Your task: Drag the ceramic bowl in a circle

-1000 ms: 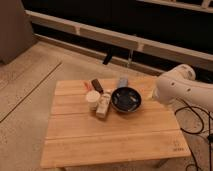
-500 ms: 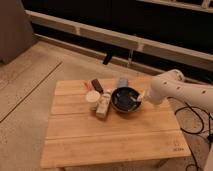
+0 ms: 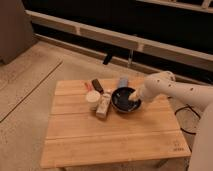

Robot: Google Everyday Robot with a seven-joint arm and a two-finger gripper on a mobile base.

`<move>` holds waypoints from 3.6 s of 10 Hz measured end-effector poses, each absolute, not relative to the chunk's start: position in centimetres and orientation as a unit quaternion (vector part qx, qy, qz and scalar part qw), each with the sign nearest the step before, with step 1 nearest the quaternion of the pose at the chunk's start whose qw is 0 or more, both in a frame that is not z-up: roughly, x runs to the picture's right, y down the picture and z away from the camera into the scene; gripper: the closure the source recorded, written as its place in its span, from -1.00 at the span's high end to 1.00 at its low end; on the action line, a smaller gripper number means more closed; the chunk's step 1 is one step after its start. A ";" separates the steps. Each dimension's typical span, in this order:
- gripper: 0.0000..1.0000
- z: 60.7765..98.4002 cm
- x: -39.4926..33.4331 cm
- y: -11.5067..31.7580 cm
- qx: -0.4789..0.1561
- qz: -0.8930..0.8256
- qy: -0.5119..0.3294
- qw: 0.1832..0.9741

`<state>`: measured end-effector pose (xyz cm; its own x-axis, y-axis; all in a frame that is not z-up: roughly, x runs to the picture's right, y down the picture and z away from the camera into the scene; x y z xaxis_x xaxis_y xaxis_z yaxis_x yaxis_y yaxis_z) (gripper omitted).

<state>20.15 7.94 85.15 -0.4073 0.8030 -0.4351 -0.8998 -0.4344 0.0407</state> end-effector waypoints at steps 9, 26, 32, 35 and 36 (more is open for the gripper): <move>0.15 88.7 20.6 12.1 -0.126 0.794 0.204 0.558; -1.00 86.3 25.6 15.2 -0.069 0.795 0.268 0.540; -1.00 92.2 23.7 10.0 -0.054 0.769 0.285 0.570; -1.00 92.5 18.6 8.4 -0.077 0.761 0.253 0.592; -1.00 91.8 16.9 9.2 -0.093 0.761 0.241 0.595</move>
